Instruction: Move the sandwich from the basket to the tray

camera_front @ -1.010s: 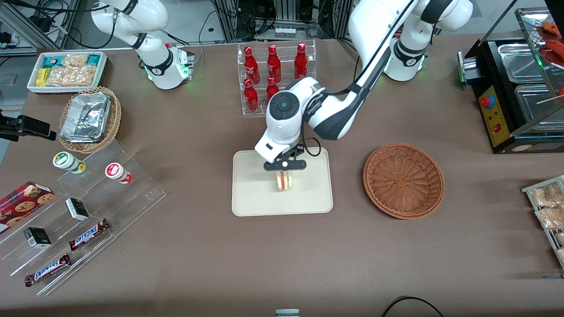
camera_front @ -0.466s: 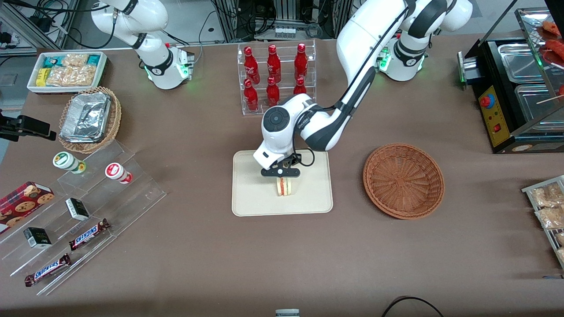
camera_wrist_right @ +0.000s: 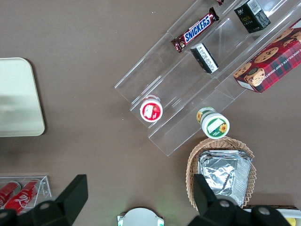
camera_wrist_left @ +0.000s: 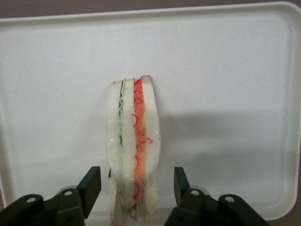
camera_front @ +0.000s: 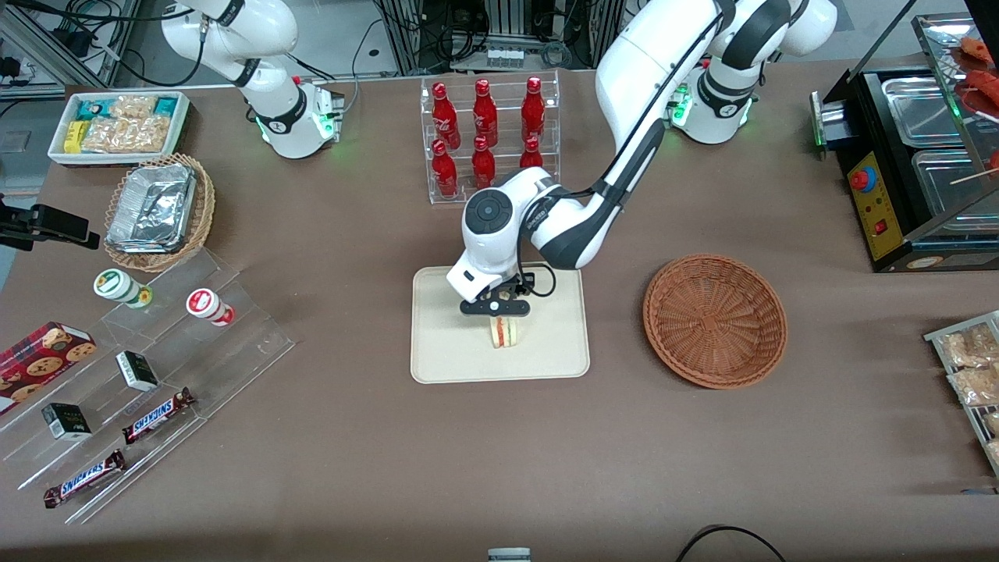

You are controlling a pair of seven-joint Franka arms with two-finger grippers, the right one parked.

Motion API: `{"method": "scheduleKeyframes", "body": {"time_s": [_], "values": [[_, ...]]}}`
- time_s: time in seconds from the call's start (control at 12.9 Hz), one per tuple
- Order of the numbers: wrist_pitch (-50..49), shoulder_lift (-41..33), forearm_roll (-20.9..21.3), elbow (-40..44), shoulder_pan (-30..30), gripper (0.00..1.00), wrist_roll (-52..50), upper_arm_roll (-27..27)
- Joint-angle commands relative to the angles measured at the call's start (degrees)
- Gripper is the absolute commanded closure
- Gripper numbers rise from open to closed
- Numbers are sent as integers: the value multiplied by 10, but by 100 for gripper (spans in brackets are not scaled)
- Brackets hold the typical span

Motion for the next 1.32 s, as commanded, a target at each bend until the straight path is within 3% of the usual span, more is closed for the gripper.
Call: {"method": "scheduleKeyframes", "body": {"time_s": [0.0,0.31,0.54,0.93,1.24], "values": [[-68,-65,6,-5,-2,0,-18,10],[-112,-151,8,-23,-1,0,-38,54],[-129,-243,7,-75,44,0,-24,68],[-164,-375,4,-179,151,0,119,68],[-206,-414,-4,-184,239,0,257,68]]}}
